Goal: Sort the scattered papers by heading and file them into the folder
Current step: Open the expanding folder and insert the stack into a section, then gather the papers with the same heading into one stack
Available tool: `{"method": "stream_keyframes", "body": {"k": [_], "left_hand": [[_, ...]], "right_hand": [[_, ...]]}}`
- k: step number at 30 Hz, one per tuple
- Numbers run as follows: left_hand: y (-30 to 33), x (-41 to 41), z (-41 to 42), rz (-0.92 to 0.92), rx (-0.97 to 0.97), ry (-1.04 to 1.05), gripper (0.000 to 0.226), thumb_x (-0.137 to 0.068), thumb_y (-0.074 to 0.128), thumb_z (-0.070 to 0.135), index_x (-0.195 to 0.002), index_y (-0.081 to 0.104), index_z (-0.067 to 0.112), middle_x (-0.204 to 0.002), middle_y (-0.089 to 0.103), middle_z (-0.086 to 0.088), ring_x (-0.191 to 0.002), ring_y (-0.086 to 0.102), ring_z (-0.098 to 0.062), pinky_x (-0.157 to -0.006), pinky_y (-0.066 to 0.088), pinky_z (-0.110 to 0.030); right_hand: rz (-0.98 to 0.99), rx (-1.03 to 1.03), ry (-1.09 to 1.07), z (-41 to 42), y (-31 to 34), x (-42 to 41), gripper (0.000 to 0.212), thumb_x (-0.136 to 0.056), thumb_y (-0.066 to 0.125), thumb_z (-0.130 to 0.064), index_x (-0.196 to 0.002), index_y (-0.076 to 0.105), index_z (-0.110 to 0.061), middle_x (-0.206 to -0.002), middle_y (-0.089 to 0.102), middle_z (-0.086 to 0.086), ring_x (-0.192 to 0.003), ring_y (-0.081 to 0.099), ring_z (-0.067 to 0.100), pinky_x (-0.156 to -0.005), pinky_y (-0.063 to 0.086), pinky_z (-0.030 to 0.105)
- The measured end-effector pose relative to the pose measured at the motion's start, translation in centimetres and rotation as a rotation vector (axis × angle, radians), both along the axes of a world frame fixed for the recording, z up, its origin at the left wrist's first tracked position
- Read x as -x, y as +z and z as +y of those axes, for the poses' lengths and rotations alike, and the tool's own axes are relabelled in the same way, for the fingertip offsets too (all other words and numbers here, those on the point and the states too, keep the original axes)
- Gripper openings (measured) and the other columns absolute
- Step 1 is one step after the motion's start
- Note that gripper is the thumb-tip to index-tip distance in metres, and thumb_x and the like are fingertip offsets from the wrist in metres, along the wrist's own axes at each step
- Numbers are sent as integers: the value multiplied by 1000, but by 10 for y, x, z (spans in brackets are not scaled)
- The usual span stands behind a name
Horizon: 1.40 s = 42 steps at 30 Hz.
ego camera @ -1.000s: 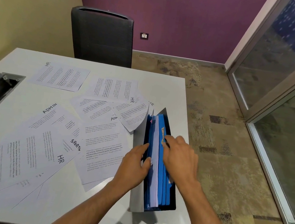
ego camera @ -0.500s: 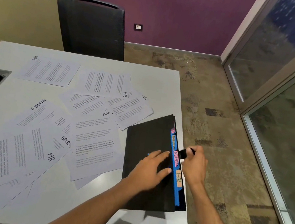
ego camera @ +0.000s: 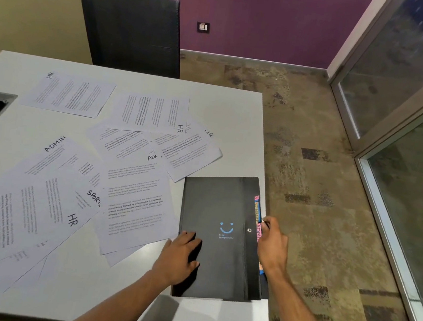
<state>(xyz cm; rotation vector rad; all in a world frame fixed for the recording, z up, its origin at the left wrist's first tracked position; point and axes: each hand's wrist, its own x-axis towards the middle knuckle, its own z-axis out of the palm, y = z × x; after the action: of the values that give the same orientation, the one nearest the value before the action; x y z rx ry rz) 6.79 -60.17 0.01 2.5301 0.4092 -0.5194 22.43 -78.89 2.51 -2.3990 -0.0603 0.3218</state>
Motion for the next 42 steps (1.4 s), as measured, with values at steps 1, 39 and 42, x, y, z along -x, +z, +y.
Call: {"method": "stream_keyframes", "body": {"k": [1,39,42], "left_hand": [[-3,2,1,7,16,2,67,-94,58,38,-152,29,21,-162,17,3,-150,12,-20,-119,20,-35],[-1,32,26,-126,23,135,50,-98,53,26,-147,40,19,-156,28,7,-137,42,-17,-108,29,-18],[4,50,39,-108,-31,211,51,-101,46,33,-150,34,24,-160,23,6,-145,28,-15,-114,23,-24]], "right_hand": [[10,17,9,0,-6,0,14,-101,46,-14,-109,57,-13,-91,69,22,-75,61,41,-63,47,37],[-190,324,481,24,-49,45,47,-70,82,-3,-115,69,0,-122,68,17,-118,64,34,-102,44,51],[-175,235,516,46,-41,56,45,-87,69,-10,-130,60,-2,-139,57,15,-134,50,30,-114,29,38]]}}
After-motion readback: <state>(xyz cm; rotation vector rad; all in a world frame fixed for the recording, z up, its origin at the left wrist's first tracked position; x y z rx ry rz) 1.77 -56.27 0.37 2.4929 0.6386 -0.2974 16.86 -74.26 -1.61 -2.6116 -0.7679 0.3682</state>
